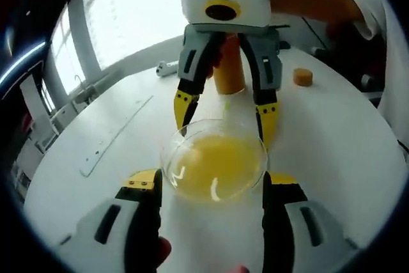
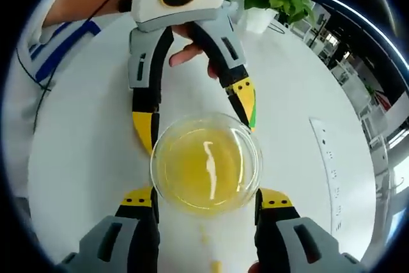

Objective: Open the Petri dish lid, place the lid on the table, pour the liquid culture medium into the Petri dish, pick up the Petri dish lid from the table, and close the Petri dish

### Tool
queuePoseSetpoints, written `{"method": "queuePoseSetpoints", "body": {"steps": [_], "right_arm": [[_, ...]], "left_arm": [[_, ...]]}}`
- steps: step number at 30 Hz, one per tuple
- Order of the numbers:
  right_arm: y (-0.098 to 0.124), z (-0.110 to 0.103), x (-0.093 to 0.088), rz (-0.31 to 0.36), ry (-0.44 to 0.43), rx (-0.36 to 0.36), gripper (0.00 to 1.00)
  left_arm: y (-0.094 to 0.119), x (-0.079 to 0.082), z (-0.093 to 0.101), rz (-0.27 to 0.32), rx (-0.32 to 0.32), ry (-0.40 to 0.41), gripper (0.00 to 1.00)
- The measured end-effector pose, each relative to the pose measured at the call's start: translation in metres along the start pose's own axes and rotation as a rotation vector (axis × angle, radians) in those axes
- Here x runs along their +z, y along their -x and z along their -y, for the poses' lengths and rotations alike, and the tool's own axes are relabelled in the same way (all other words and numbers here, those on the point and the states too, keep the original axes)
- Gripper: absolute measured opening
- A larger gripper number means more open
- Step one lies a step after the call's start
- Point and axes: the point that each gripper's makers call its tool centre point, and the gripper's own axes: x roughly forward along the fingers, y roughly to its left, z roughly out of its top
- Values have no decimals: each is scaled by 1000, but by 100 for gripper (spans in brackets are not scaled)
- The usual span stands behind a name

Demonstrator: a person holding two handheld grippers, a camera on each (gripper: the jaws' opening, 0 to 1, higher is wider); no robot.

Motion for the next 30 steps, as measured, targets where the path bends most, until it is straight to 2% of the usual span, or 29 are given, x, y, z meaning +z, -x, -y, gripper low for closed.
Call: {"method": "queuePoseSetpoints", "body": {"steps": [8, 16, 20, 22, 25, 27, 28, 30], "right_arm": [[-3, -7, 3, 17, -67, 21, 58], [-1, -14, 2, 13, -82, 18, 57], [0, -17, 5, 16, -73, -9, 58], [1, -16, 4, 12, -86, -36, 60], [4, -18, 8, 46, -78, -73, 61], [6, -20, 16, 103, -132, -88, 62], [9, -17, 21, 142, -147, -123, 63], [16, -17, 26, 167, -138, -156, 63]], "left_arm": [[-2, -6, -2, 10, -14, 53, 55], [-3, -7, -1, 24, -13, 85, 55], [-1, -7, 3, 37, -4, 89, 55], [2, -3, 4, 68, 1, 111, 55], [10, -1, 5, 94, 10, 129, 55], [15, -1, 7, 98, 19, 126, 55], [19, -1, 8, 102, 23, 122, 55], [26, 3, 7, 130, 47, 121, 55]]}}
